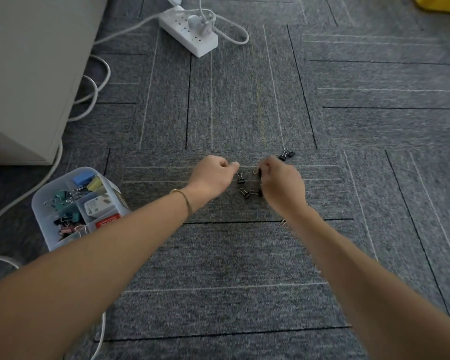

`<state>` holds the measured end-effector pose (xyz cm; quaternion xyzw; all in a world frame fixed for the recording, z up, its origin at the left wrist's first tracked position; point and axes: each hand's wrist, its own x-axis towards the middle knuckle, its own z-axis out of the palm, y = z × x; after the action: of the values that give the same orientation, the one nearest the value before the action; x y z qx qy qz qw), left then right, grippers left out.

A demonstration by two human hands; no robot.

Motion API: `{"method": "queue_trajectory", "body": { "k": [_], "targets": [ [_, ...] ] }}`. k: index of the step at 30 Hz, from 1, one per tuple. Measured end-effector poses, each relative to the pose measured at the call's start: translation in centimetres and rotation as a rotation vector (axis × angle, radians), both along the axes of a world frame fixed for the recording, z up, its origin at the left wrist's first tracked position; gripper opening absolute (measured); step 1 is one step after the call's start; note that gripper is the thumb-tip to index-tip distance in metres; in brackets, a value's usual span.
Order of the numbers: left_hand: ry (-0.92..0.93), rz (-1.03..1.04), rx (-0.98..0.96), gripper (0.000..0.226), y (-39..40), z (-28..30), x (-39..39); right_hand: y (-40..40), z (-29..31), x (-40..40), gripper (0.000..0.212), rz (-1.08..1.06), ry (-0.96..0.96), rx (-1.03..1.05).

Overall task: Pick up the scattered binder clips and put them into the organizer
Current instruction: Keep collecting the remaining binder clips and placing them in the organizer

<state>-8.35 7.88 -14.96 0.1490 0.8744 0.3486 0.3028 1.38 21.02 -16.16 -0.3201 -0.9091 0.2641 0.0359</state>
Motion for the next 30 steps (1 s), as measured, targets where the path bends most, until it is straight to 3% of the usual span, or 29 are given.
{"method": "queue_trajectory", "body": {
  "k": [3, 5, 7, 9, 13, 15, 19, 22, 25, 27, 30],
  "targets": [
    [0.316, -0.190, -0.257, 0.046, 0.8, 0.1, 0.7, 1.2, 1.4, 0.9, 0.031, -0.327, 0.410, -0.851],
    [0.479, -0.305, -0.386, 0.051, 1.3, -0.1, 0.8, 1.9, 2.2, 2.1, 0.035, -0.464, 0.582, -1.342],
    [0.570, -0.380, -0.433, 0.047, 1.9, -0.1, 0.7, 2.3, 2.3, 3.0, 0.041, -0.525, 0.629, -1.555],
    [0.601, -0.436, -0.436, 0.037, 2.3, 0.0, 0.8, 2.5, 2.2, 3.5, 0.044, -0.575, 0.585, -1.589],
    [0.633, -0.498, -0.375, 0.020, 1.6, -0.2, 0.8, 2.7, 2.2, 4.0, 0.027, -0.571, 0.440, -1.458],
    [0.494, -0.460, -0.248, 0.020, 0.9, -0.4, 0.4, 2.6, 2.5, 3.9, 0.015, -0.528, 0.418, -1.385],
    [-0.397, -0.052, 0.459, 0.026, -0.7, 1.2, 0.9, 2.7, 2.6, 3.7, 0.022, -0.495, 0.332, -1.275],
    [-0.694, 0.060, 0.710, 0.027, -1.9, 2.4, 1.9, 2.5, 2.0, 3.2, 0.034, -0.394, 0.226, -0.993],
    [-0.888, 0.241, 0.747, 0.043, -2.2, 2.3, 2.2, 2.0, 0.9, 2.5, 0.045, -0.168, -0.006, -0.312],
    [-0.940, 0.398, 0.668, 0.047, -1.9, 1.8, 2.0, 1.2, 0.1, 2.3, 0.044, -0.045, -0.169, 0.092],
    [-0.701, 0.389, 0.429, 0.045, -1.7, 1.3, 2.2, 0.1, -0.5, 2.2, 0.039, 0.071, -0.249, 0.276]
  ]
}}
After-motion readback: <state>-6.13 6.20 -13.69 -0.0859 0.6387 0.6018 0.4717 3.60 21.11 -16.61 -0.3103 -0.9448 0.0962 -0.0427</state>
